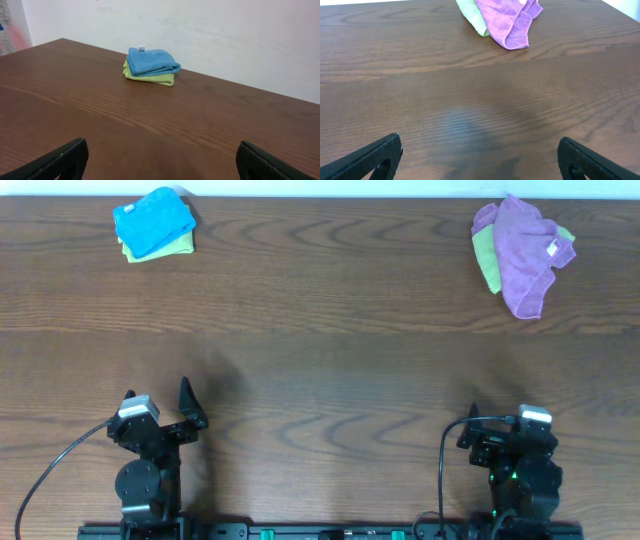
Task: Fold the cloth
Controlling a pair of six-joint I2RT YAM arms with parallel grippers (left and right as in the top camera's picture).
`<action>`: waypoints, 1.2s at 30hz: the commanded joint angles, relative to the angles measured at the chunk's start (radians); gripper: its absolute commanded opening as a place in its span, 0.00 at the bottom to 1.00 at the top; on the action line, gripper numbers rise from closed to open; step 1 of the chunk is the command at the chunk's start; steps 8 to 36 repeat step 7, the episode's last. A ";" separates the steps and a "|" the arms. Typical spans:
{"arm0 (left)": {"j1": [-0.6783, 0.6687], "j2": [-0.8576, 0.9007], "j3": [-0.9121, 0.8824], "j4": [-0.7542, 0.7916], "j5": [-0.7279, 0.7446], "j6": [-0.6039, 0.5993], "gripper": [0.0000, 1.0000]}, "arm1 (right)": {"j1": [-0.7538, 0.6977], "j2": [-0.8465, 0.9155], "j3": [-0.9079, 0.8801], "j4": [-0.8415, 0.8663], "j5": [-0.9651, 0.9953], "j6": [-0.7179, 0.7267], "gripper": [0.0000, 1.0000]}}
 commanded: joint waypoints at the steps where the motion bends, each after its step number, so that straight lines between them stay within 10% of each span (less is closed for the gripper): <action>1: 0.003 -0.010 -0.035 -0.022 -0.003 0.018 0.95 | 0.008 -0.011 -0.010 0.000 -0.008 -0.016 0.99; 36: 0.003 -0.010 -0.035 -0.022 -0.003 0.018 0.95 | 0.008 -0.011 -0.010 0.000 -0.008 -0.016 0.99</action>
